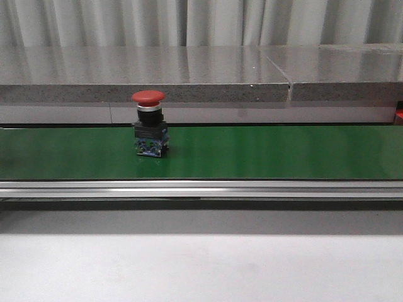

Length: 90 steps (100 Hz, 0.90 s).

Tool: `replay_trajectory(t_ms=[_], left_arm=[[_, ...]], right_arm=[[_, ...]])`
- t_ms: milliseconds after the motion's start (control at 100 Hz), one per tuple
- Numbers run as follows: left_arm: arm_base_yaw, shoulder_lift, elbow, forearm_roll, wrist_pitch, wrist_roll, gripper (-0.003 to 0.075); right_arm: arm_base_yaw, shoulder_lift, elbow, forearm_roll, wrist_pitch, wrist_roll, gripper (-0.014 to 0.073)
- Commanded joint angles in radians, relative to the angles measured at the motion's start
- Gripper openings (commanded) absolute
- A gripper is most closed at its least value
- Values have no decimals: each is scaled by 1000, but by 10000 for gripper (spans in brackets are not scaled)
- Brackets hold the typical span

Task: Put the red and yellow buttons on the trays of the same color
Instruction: 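Set the yellow button on the belt and open the left gripper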

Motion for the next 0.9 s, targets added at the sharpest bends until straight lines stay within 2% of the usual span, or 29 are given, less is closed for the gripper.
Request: replay_trajectory(t_ms=[0, 80, 180, 250, 350, 360, 370, 470, 890], left_arm=[[-7, -44, -22, -10, -67, 2, -17], [-7, -44, -22, -13, -69, 2, 5], [-7, -44, -22, -13, -67, 2, 102], [-7, -44, -22, -13, -67, 2, 216], [-7, -44, -22, -13, -67, 2, 434], [-7, -44, -22, -13, -67, 2, 434], [-7, -44, -22, -13, -67, 2, 475], [-7, -44, -22, -13, -69, 2, 598], [-14, -133, -26, -13, -102, 4, 611]], right_arm=[[1, -7, -26, 10, -58, -5, -67], [1, -7, -26, 10, -58, -5, -67], [1, -7, -26, 10, -58, -5, -67], [1, -7, -26, 10, -58, -5, -67], [1, -7, -26, 10, -58, -5, -67], [1, -7, -26, 10, -58, -5, -67], [1, -7, -26, 10, -58, -5, -67], [1, -7, -26, 10, -58, -5, -67], [1, -7, -26, 10, -58, -5, -67]])
